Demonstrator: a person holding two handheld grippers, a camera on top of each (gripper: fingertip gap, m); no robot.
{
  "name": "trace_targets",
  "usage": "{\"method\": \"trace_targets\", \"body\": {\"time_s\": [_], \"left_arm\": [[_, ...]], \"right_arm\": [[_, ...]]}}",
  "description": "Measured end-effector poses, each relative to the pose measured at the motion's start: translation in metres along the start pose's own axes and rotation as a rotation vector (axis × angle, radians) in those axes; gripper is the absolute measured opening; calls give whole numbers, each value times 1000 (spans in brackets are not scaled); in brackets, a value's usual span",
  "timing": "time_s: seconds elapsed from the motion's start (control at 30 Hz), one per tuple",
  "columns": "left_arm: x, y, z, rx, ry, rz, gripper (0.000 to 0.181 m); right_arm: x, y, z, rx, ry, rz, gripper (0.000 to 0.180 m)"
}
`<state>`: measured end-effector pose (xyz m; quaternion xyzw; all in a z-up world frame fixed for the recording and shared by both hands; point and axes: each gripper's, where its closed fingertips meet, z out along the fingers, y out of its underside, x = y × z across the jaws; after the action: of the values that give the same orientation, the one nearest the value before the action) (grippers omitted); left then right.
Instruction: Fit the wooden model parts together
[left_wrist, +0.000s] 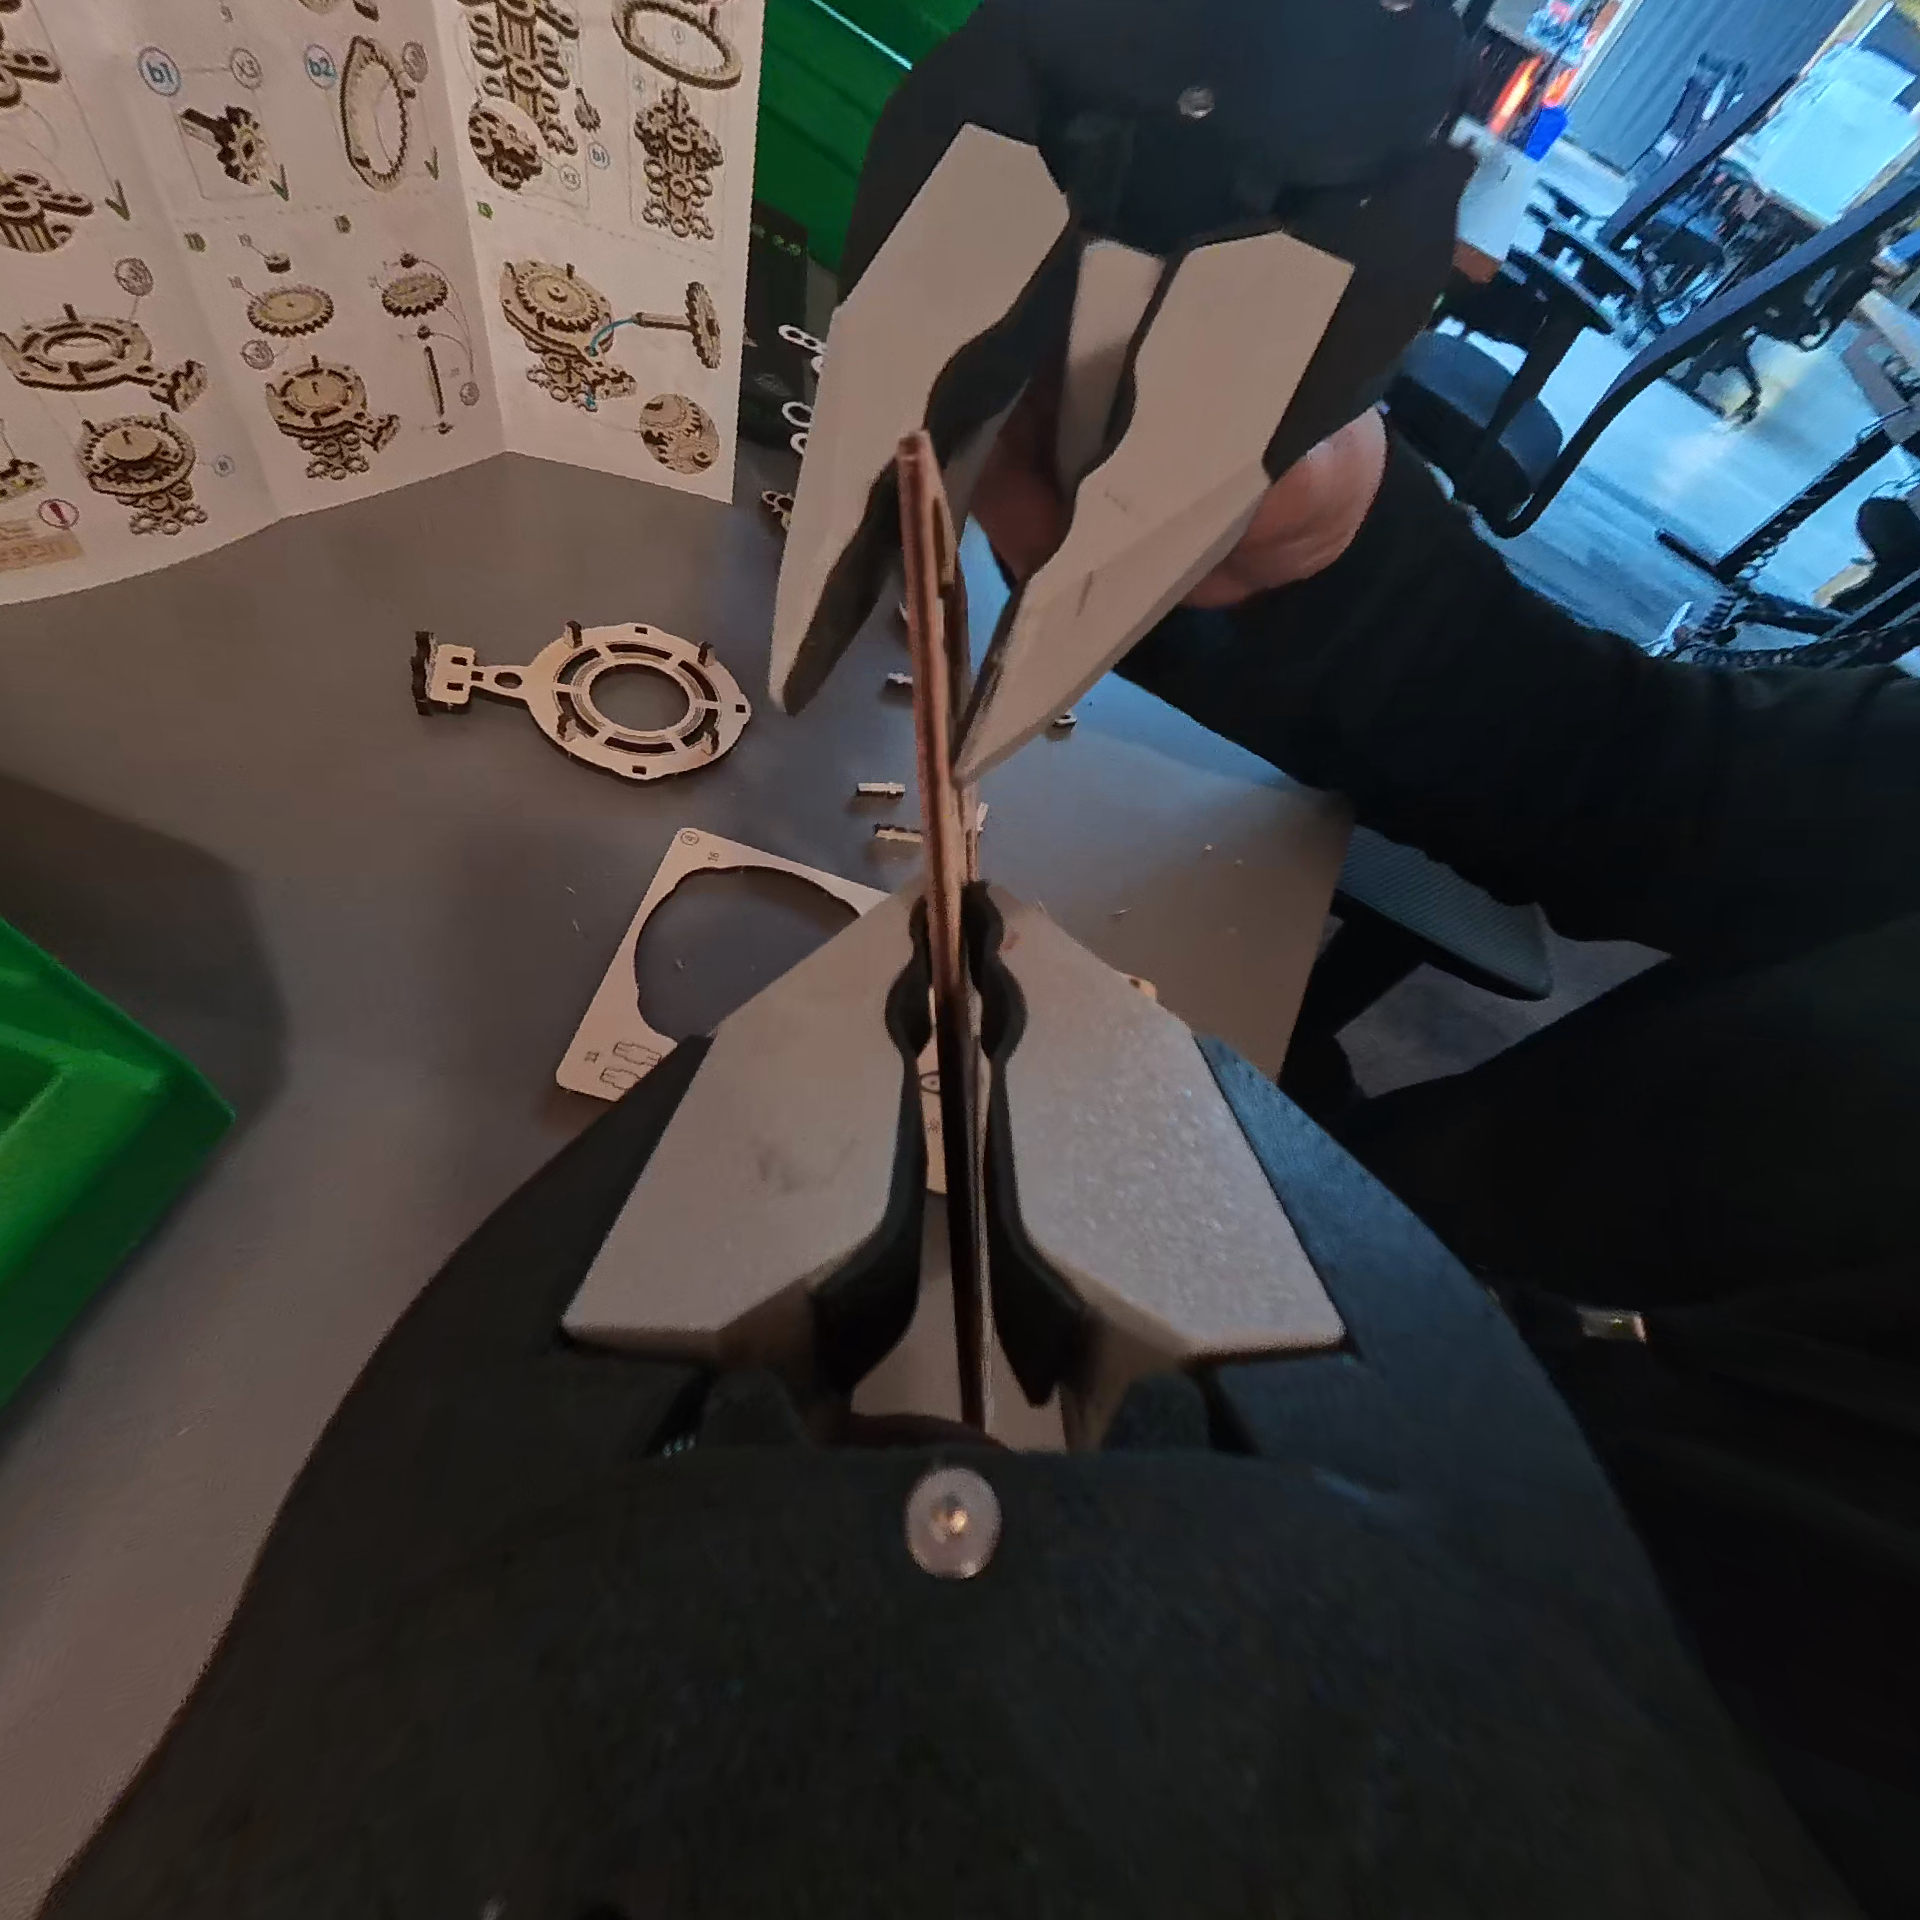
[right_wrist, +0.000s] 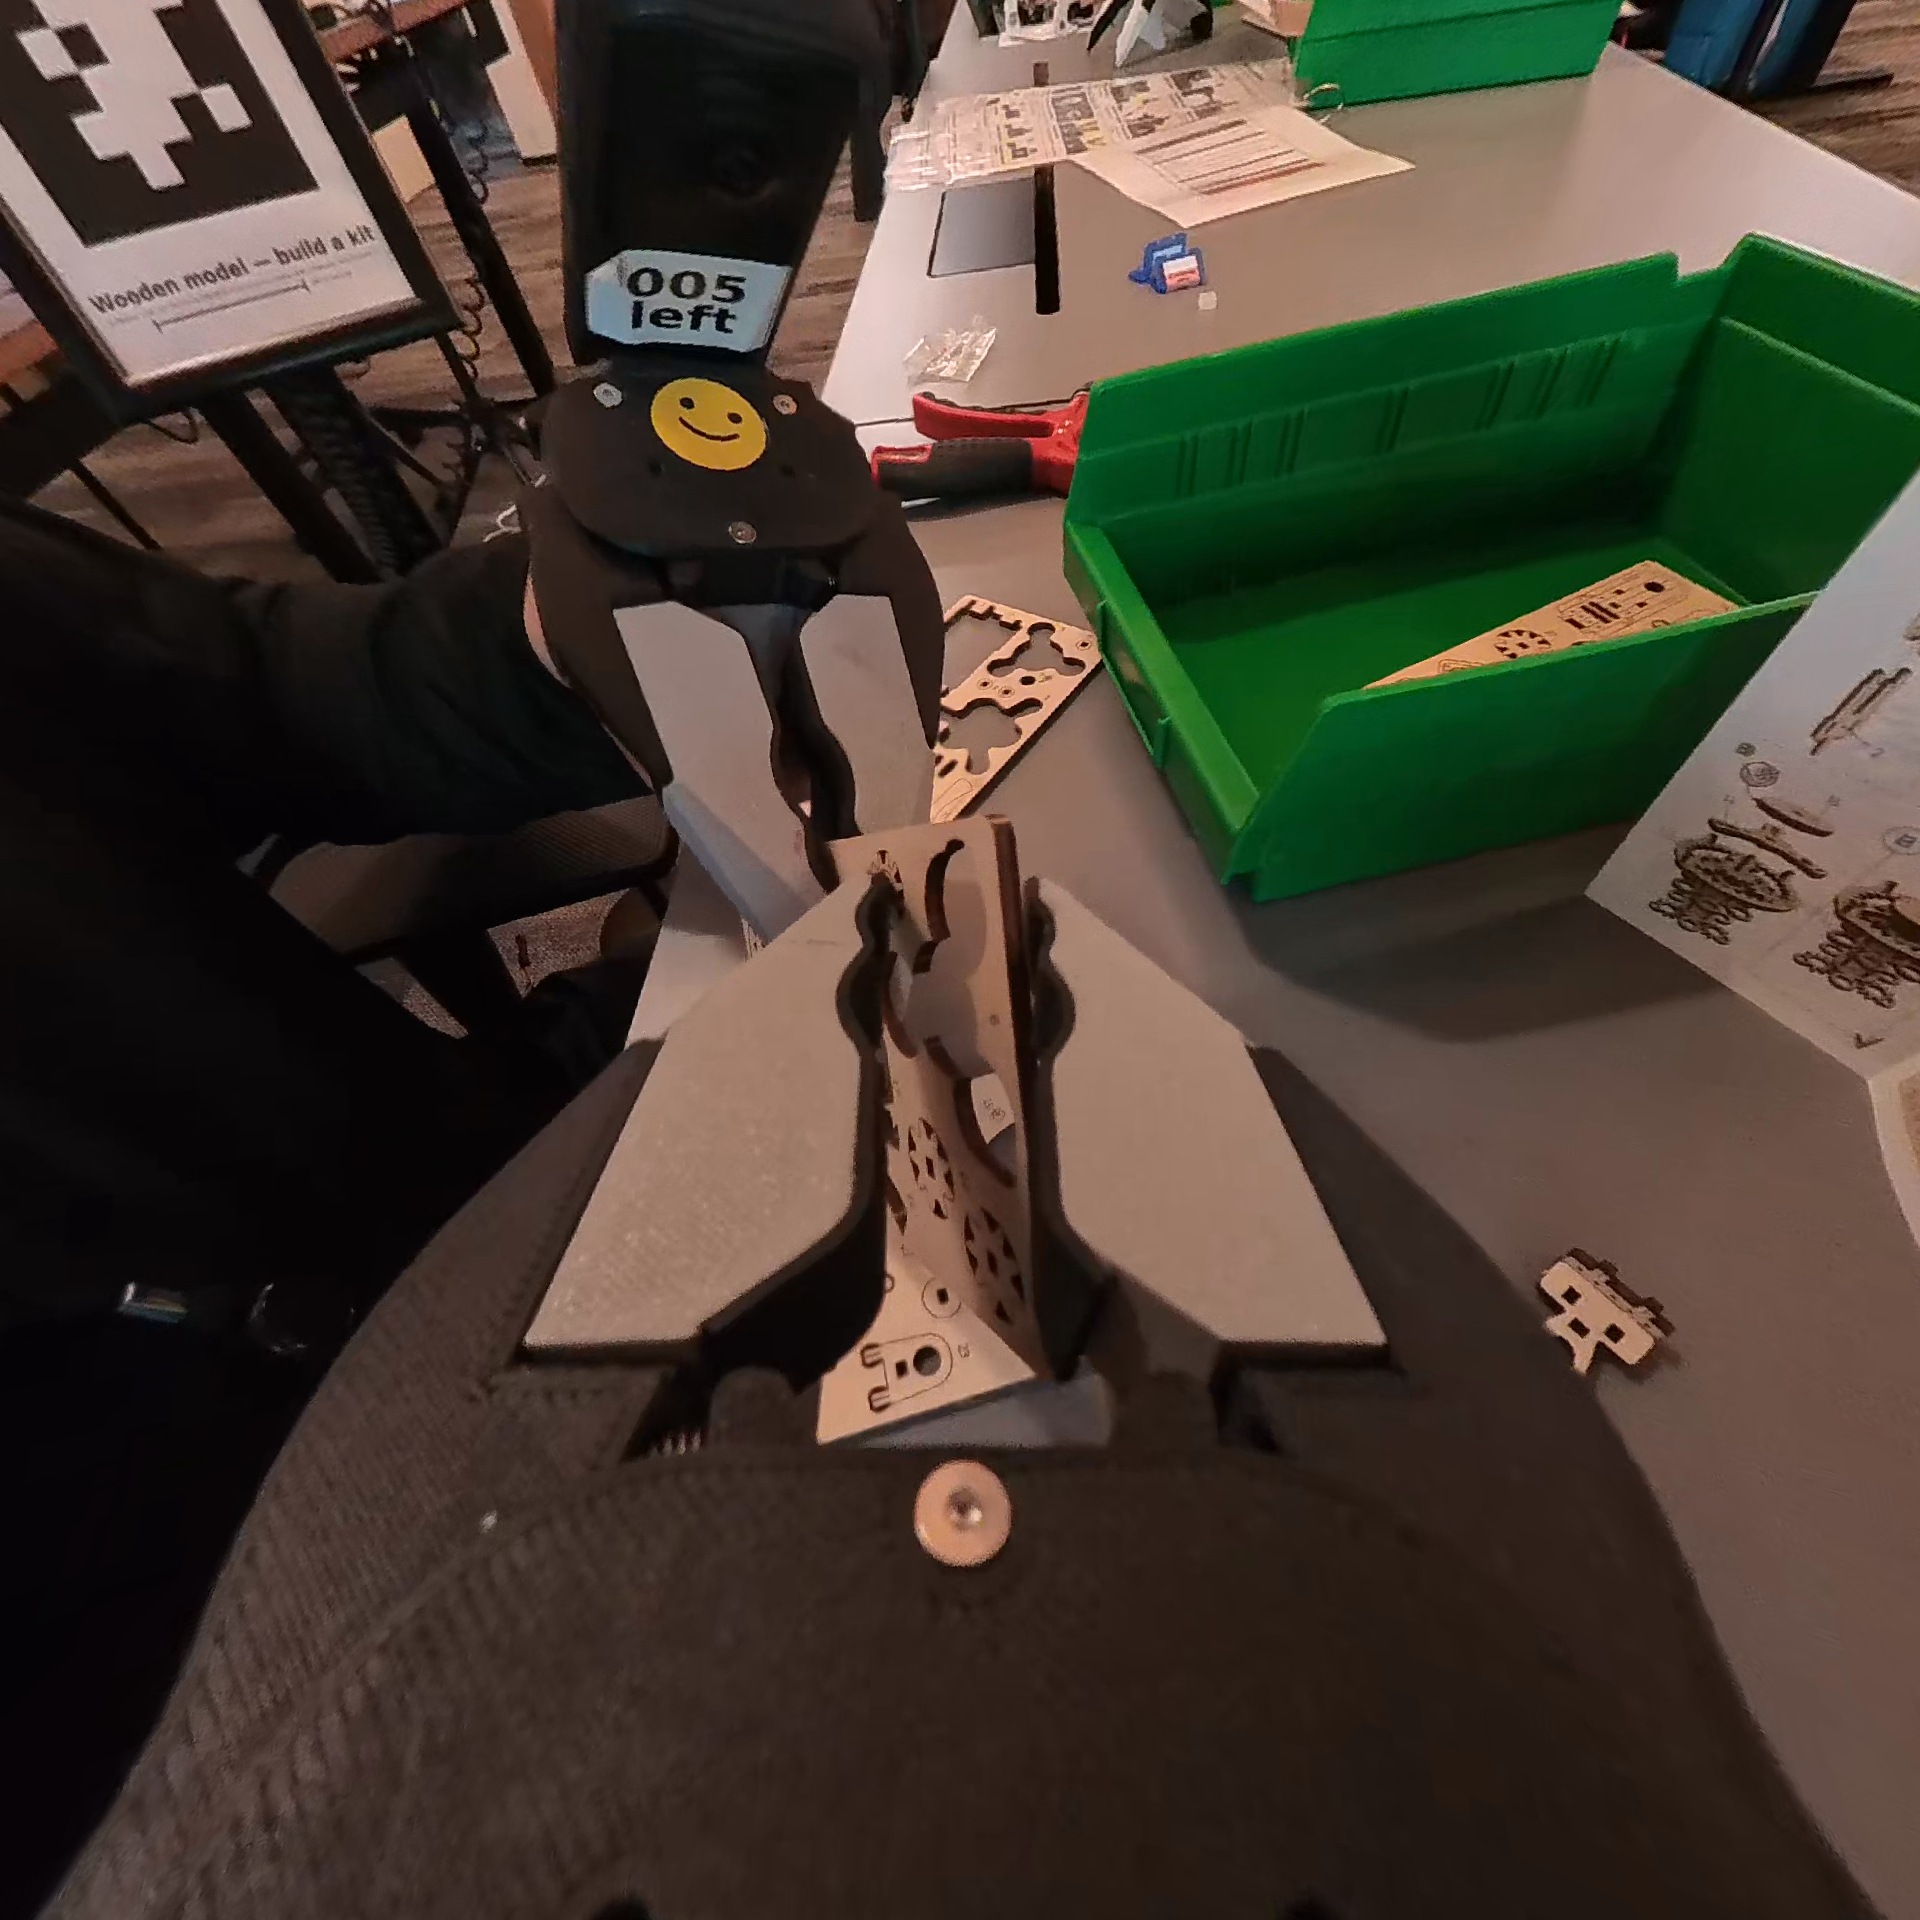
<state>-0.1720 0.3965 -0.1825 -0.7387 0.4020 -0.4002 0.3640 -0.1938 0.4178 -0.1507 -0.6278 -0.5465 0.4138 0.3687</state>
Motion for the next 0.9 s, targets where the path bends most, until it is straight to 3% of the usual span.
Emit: {"method": "trace_targets", "body": {"time_s": [0.47,0.7,0.9], "left_arm": [[-4,-1,1,-58,-17,-1,1],[-3,-6,2,21,41,-59,0],[-5,-6,4,54,45,-72,0]], "right_arm": [[5,4,-2,-152,123,8,19],[6,-2,-4,-100,158,0,24],[10,7,-5,-206,152,-14,27]]}}
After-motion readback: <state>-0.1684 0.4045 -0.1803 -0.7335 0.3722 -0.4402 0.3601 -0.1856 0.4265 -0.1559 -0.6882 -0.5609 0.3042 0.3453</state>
